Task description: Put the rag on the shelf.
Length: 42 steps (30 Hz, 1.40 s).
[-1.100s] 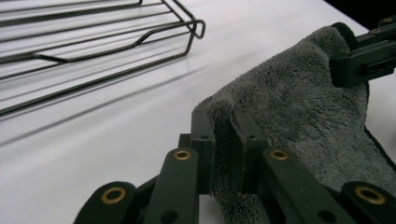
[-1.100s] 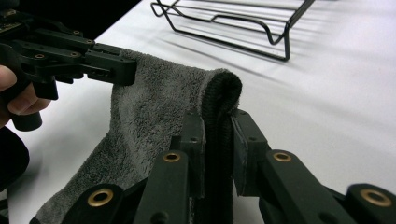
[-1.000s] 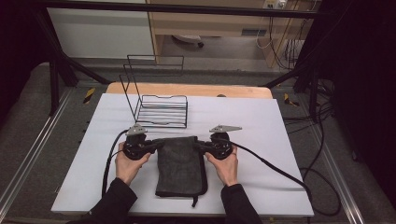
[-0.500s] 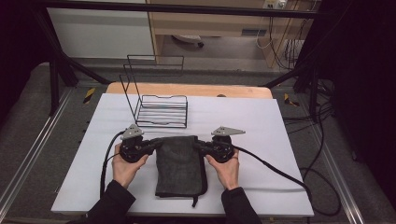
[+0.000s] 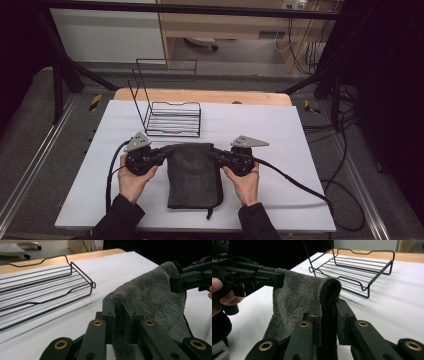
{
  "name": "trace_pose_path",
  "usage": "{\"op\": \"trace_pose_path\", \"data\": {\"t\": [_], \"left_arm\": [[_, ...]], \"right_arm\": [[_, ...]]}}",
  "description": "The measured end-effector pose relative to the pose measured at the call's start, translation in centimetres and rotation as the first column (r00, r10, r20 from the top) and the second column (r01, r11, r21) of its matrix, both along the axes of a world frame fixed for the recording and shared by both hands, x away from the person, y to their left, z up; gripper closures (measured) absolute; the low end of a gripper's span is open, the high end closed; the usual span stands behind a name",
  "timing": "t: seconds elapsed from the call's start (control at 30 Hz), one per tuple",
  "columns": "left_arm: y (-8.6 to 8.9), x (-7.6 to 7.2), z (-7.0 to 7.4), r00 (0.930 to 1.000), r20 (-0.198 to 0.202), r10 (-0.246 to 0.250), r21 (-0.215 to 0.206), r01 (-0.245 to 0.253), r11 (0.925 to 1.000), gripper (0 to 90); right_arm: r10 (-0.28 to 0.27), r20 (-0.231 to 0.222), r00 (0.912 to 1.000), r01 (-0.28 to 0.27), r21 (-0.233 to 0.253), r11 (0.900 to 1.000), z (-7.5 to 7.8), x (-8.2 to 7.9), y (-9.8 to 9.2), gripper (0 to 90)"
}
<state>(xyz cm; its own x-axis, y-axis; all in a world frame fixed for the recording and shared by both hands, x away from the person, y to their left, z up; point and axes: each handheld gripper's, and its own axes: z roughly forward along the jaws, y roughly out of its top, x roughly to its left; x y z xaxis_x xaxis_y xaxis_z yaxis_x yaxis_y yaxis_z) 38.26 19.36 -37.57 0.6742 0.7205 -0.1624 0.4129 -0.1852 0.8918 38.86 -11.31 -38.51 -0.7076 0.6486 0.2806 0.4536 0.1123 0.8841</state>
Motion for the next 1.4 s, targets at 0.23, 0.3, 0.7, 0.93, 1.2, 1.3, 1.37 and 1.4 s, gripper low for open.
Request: {"op": "trace_pose_path", "data": {"t": [0.23,0.3,0.7,0.93,1.2,1.3,1.37,1.4], "left_arm": [[-0.1,-0.6,1.2,0.9989,0.046,0.002,-0.015,-0.001,0.9999,80.9],[-0.1,-0.7,1.5,0.9985,0.055,0.001,-0.021,0.000,0.9998,80.9],[-0.3,-1.5,3.4,0.9915,0.130,0.007,-0.061,0.001,0.9982,80.9],[-0.4,-1.6,4.5,0.9857,0.167,0.018,-0.087,-0.004,0.9962,81.0],[-0.5,-1.6,6.1,0.9765,0.211,0.042,-0.125,-0.015,0.9920,81.0],[-0.5,-1.6,6.7,0.9718,0.231,0.049,-0.133,-0.019,0.9909,81.0],[-0.4,-1.5,7.0,0.9688,0.242,0.052,-0.138,-0.019,0.9903,81.0],[-0.4,-1.5,7.2,0.9671,0.248,0.054,-0.139,-0.020,0.9901,81.0]], "right_arm": [[-0.005,0.042,0.9991,0.004,0.029,1.000,0.8,-0.4,-0.4,77.8],[-0.005,0.051,0.9987,0.003,0.038,0.999,1.0,-0.5,-0.5,77.8],[-0.020,0.130,0.9913,0.010,0.081,0.997,2.9,-1.2,-1.1,77.8],[-0.031,0.178,0.9835,0.014,0.094,0.995,4.3,-1.4,-1.2,78.0],[-0.057,0.236,0.9700,0.028,0.125,0.992,5.8,-1.5,-1.1,78.1],[-0.068,0.256,0.9642,0.033,0.137,0.990,6.3,-1.5,-1.0,78.1],[-0.073,0.270,0.9602,0.035,0.143,0.989,6.6,-1.5,-0.9,78.1],[-0.077,0.275,0.9585,0.037,0.147,0.988,6.8,-1.5,-0.9,78.1]]}}
